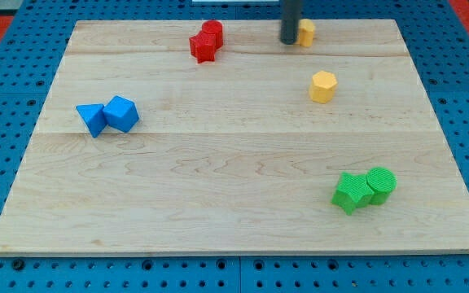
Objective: Place the yellow hexagon to the bottom right of the yellow heart
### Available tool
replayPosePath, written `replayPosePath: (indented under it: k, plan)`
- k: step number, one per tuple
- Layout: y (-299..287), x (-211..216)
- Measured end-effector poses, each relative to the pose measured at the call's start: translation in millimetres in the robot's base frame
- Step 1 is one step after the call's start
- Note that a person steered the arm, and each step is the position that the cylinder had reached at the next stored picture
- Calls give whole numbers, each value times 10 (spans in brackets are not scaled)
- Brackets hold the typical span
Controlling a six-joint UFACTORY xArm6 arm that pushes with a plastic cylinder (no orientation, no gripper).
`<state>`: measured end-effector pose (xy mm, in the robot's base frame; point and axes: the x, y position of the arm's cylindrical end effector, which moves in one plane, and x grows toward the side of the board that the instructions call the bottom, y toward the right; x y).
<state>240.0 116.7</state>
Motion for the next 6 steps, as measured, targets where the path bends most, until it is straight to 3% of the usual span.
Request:
replayPosePath:
  k: [1,3,4,6]
  plan:
    - [308,-69]
    - [843,1045]
    - [623,1338]
    - [-435,995]
